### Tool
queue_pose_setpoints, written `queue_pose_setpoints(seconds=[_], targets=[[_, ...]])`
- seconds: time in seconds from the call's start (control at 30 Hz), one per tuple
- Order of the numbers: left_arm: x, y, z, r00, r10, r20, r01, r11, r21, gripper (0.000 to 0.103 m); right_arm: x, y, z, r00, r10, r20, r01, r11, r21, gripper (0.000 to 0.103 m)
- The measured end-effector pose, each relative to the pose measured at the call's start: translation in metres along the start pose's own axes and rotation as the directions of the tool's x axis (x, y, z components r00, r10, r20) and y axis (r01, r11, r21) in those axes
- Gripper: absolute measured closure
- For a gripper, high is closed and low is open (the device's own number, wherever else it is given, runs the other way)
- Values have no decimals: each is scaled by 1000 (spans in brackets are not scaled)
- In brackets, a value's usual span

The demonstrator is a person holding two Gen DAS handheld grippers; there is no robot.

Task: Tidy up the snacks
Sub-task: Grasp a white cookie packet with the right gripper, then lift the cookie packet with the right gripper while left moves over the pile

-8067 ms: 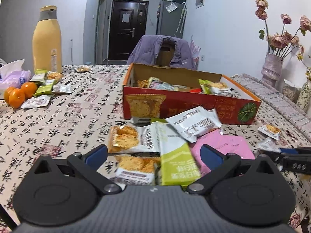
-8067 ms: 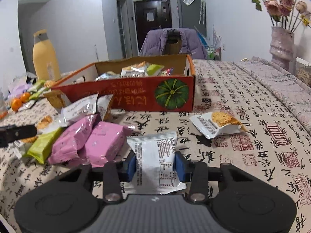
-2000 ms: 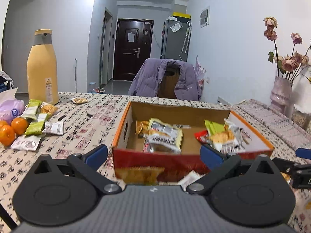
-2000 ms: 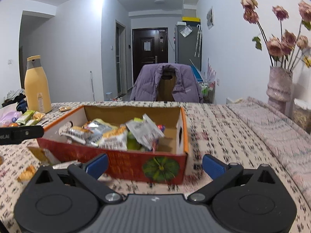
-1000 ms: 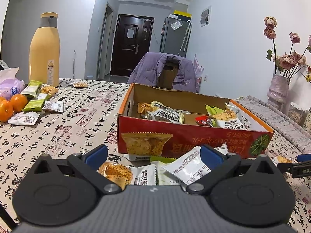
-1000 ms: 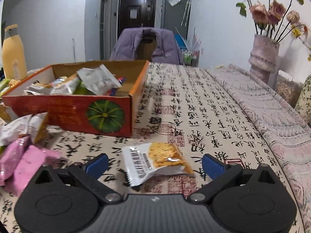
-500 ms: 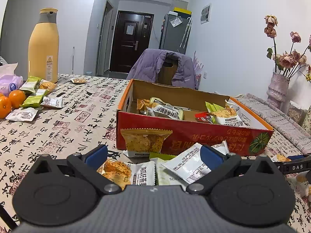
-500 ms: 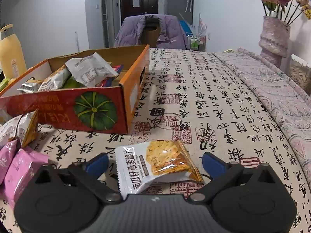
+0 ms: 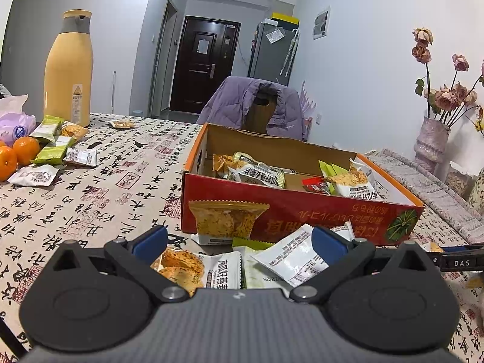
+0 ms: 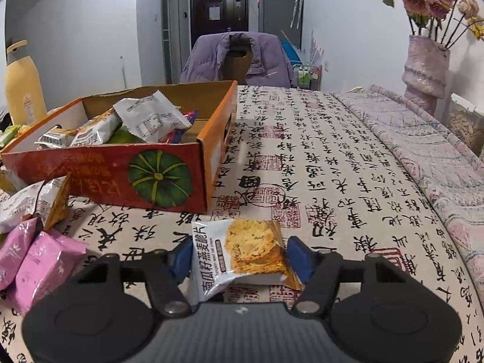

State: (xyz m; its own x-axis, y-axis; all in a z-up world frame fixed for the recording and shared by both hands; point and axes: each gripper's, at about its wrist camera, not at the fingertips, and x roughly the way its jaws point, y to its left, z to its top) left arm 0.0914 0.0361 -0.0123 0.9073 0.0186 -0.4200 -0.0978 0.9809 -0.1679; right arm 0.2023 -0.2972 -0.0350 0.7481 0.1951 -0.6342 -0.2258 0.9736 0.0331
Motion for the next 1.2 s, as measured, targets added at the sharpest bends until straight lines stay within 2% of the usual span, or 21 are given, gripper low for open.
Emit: queue_pose_setpoints(seconds=[0.27, 0.5, 0.63, 0.8, 0.97, 1.07, 1.2], targets=[[0, -1, 0, 1000, 3, -1, -3, 1000, -1, 0, -32, 16, -3, 991, -7, 136, 4, 1000, 23, 40], [1, 0, 0, 1000, 3, -6, -3, 1000, -7, 0, -48, 50, -2, 971, 38, 236, -39, 999, 1, 39], [4, 1, 2, 999, 11, -35, -11, 1000, -11, 0, -47, 64, -3, 969, 65, 239, -61, 998, -26, 39], [6, 1, 6, 996, 8, -93, -8, 1000, -1, 0, -43, 62, -4, 971, 56, 234, -56, 998, -8, 39], [14, -3, 2, 985, 39, -168, -32, 998, 45, 0, -37, 63, -8, 974, 53, 219, -52, 999, -9, 39], [19, 1, -1, 974, 30, -226, -27, 999, 17, 0, -36, 63, -10, 974, 67, 215, -68, 998, -6, 39], [17, 4, -2, 972, 37, -233, -35, 999, 11, 0, -37, 60, -11, 972, 71, 222, -75, 997, 8, 39]])
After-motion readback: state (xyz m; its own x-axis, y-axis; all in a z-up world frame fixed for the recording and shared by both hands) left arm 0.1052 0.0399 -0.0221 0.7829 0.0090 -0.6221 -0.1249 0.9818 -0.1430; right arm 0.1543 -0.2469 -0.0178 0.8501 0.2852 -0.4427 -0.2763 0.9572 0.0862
